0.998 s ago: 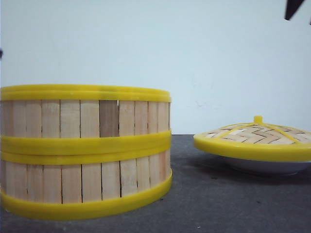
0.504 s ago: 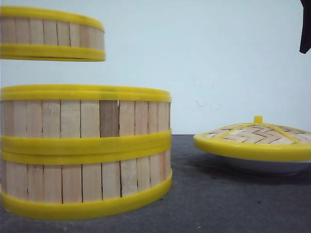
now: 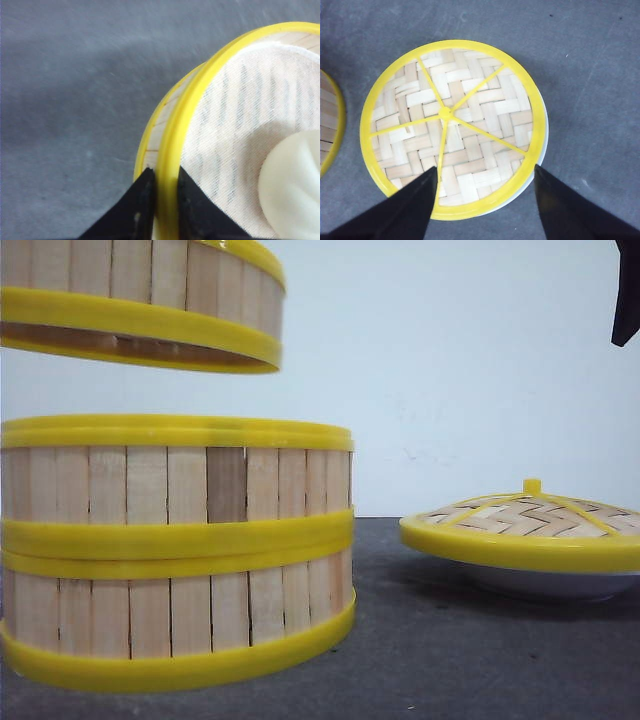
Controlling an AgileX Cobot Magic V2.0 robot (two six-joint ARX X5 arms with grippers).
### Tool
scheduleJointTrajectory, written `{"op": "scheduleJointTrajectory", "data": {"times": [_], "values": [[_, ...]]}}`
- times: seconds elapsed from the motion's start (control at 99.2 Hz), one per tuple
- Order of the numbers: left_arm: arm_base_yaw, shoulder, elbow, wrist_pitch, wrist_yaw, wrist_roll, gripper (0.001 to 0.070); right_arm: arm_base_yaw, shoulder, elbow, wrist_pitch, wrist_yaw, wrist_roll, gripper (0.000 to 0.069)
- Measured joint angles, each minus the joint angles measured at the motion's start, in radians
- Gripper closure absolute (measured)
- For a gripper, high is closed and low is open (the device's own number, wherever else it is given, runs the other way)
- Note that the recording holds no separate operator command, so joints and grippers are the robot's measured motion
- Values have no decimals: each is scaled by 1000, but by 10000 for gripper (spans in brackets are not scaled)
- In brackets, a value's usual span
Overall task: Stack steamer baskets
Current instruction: 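Lift the basket with the left gripper and set it atop the stack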
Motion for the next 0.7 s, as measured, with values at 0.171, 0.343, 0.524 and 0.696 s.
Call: {"op": "scheduleJointTrajectory", "data": {"times": [0.171, 0.343, 0.524, 0.696], "values": [[-70, 0, -57, 21, 0, 0, 679, 0, 0, 0, 0, 0, 0, 315], [-105, 0, -129, 71, 0, 0, 679, 0, 0, 0, 0, 0, 0, 315], [-109, 0, -172, 146, 0, -9, 679, 0, 0, 0, 0, 0, 0, 315], [-109, 0, -179, 162, 0, -11, 679, 0, 0, 0, 0, 0, 0, 315]]}}
